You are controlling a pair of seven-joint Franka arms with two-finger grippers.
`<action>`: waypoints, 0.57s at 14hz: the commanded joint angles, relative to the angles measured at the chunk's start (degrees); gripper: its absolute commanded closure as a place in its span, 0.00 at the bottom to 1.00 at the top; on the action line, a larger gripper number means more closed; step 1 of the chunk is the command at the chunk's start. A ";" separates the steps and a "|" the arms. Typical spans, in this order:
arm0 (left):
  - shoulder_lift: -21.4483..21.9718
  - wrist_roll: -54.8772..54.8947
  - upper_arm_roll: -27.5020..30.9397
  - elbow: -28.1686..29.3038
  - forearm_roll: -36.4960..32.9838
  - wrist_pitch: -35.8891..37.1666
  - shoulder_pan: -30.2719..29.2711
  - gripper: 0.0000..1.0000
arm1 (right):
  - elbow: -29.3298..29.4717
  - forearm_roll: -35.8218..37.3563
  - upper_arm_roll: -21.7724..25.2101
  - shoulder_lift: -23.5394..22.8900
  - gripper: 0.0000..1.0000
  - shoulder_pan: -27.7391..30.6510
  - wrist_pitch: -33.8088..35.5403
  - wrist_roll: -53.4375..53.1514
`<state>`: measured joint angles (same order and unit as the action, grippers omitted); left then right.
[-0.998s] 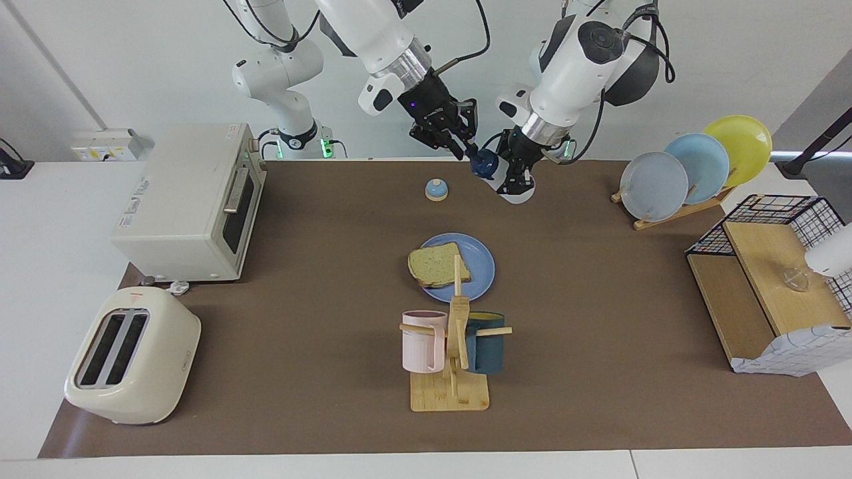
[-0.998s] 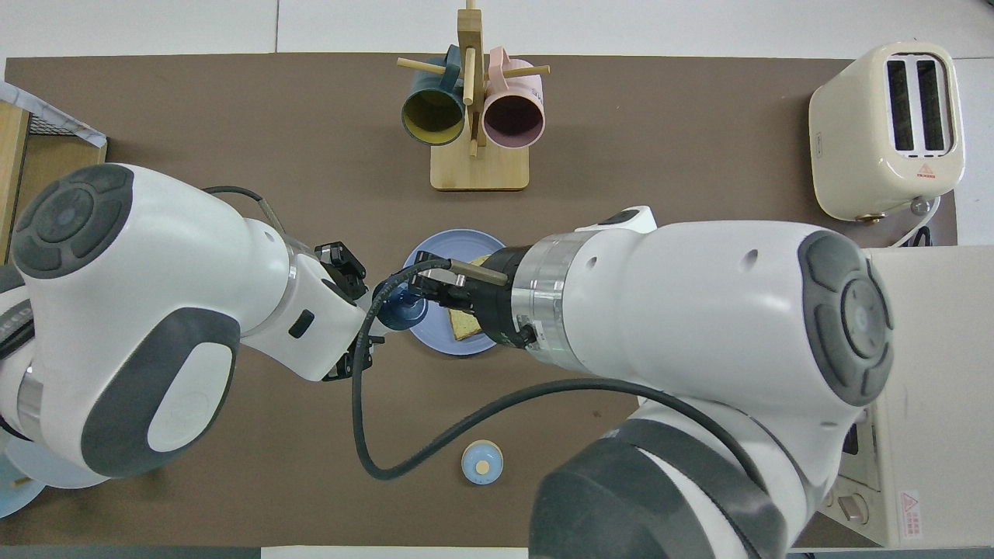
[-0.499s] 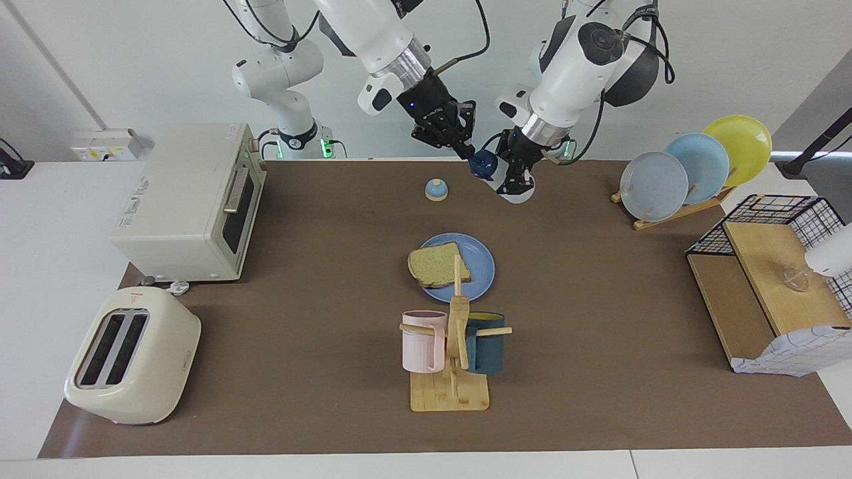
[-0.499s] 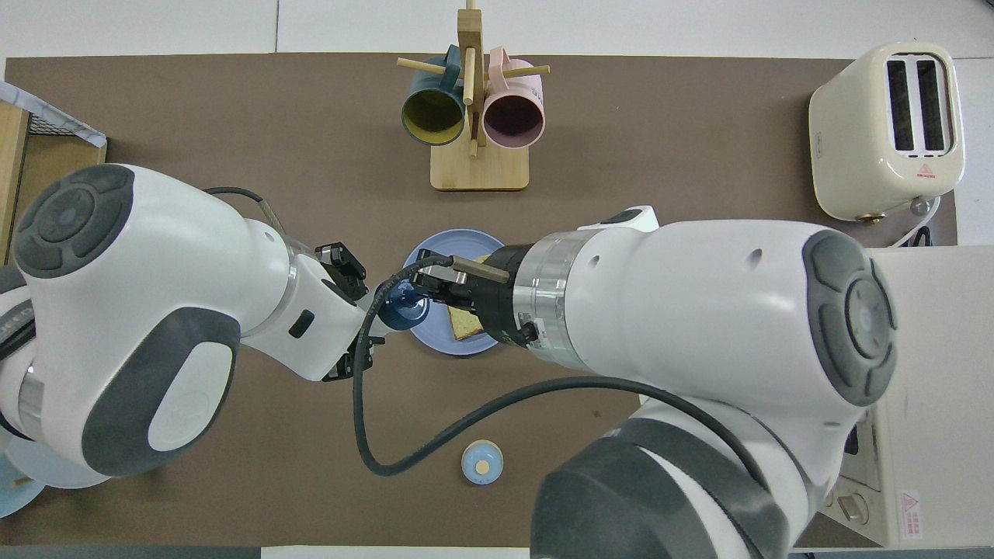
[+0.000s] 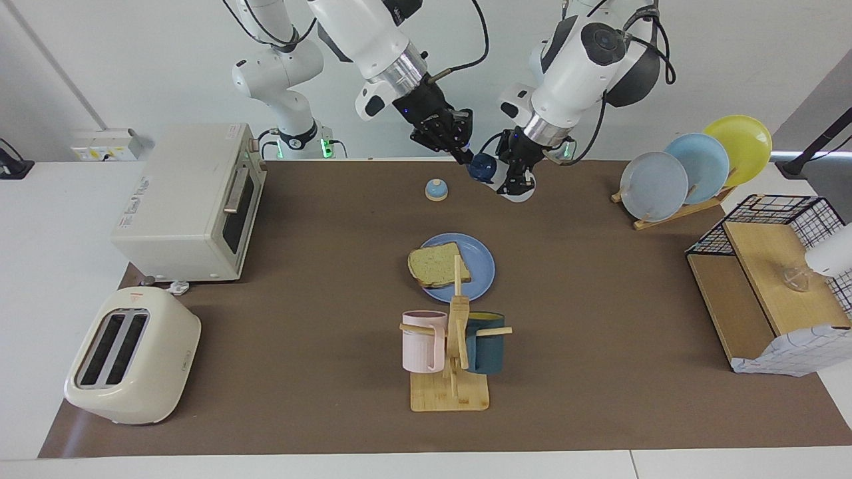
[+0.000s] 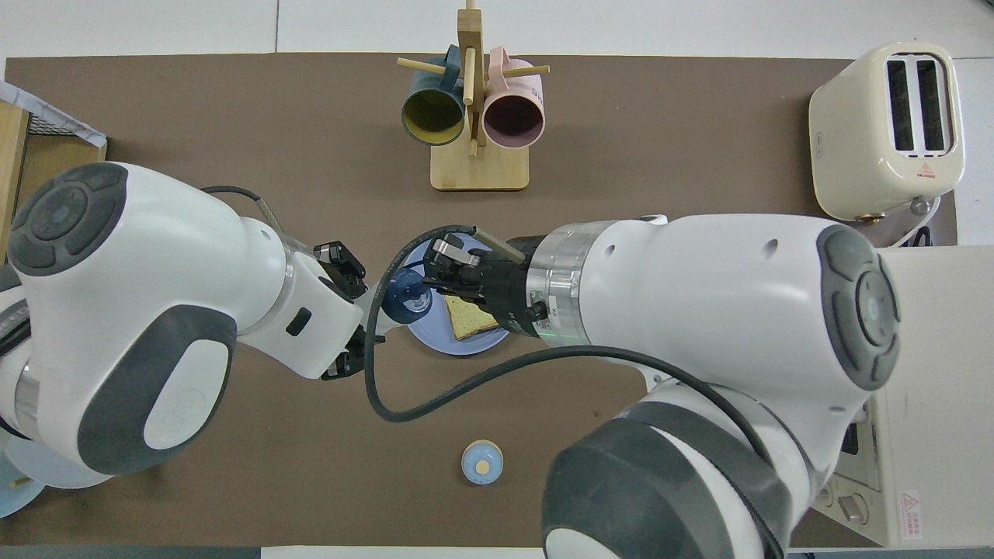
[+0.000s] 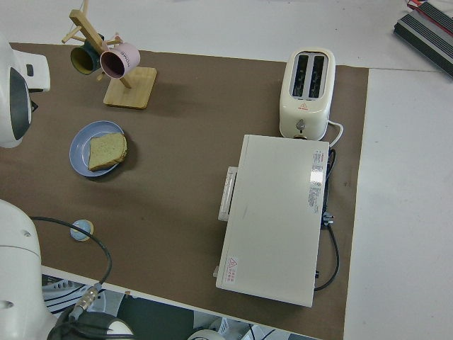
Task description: Put bread on plate and add seasoning
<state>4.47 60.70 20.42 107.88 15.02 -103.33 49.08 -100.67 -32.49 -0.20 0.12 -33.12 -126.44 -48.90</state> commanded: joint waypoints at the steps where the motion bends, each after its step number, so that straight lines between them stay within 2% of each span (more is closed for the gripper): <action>1: 2.21 0.83 0.06 1.98 0.62 0.32 0.05 1.00 | -1.45 -2.49 -0.07 0.76 1.00 2.79 -2.15 -1.46; 3: 2.21 0.83 0.14 1.98 0.62 0.32 0.05 1.00 | -1.63 -2.22 0.02 0.85 1.00 2.97 -2.50 1.24; 6: 2.21 0.65 0.06 1.98 0.62 0.32 0.05 1.00 | -2.24 -1.00 0.11 1.11 1.00 2.36 -2.32 11.95; 8: 2.21 0.47 -0.12 1.98 0.62 0.32 0.05 1.00 | -3.21 3.64 -0.07 1.46 1.00 1.74 -2.50 15.92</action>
<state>4.47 60.58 20.38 107.76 15.51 -103.82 49.09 -101.70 -33.19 -0.25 0.31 -31.91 -126.48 -37.81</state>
